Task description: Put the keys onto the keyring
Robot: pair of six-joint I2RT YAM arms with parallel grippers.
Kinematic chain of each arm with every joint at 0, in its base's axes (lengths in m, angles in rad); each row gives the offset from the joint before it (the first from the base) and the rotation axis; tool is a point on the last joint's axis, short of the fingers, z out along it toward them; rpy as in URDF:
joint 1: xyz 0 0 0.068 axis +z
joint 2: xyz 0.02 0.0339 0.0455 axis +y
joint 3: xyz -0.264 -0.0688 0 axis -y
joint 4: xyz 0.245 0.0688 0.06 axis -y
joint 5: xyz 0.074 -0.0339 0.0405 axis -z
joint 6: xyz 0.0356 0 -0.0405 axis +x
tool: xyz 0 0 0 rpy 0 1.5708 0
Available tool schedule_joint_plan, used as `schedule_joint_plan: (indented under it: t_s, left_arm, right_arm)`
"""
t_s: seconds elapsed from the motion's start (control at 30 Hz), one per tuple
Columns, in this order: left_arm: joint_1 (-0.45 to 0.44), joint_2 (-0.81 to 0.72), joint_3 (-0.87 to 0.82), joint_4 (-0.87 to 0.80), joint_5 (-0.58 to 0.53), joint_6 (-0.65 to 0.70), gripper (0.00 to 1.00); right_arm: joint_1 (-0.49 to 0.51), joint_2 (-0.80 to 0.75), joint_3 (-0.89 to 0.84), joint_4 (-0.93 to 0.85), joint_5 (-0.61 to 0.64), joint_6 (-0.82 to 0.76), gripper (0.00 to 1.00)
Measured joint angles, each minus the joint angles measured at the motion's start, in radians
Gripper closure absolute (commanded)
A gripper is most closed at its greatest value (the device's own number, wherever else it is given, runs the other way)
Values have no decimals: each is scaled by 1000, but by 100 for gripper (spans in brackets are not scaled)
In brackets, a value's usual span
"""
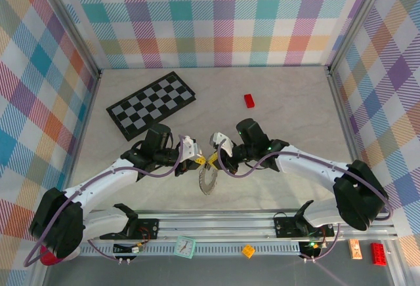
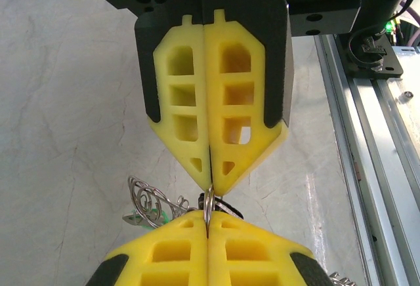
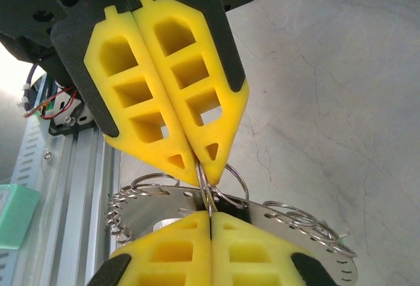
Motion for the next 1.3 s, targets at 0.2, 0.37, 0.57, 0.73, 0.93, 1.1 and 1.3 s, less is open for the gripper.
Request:
schedule_joint_plan:
  t_s: [0.2, 0.37, 0.57, 0.73, 0.93, 1.1, 1.3]
  left_arm:
    - [0, 0, 0, 1, 0, -3, 100]
    - [0, -2, -14, 32, 0, -22, 100]
    - [0, -2, -26, 51, 0, -39, 100]
    - [0, -3, -31, 80, 5, -56, 100]
    - [-4, -5, -49, 133, 21, -103, 100]
    - [-5, -5, -57, 173, 27, -145, 100]
    - [-5, 1, -57, 189, 26, -195, 100]
  right_arm:
    - [0, 1, 0, 0, 3, -2, 100]
    - [-13, 19, -13, 10, -1, 3, 100]
    - [-14, 73, -19, 59, -44, 44, 92]
    - [-14, 48, -53, 98, -38, 55, 73]
    - [-14, -58, -150, 186, 21, 54, 71]
    - [-14, -92, -175, 242, 50, 50, 71]
    - [0, -99, -228, 279, 90, 44, 68]
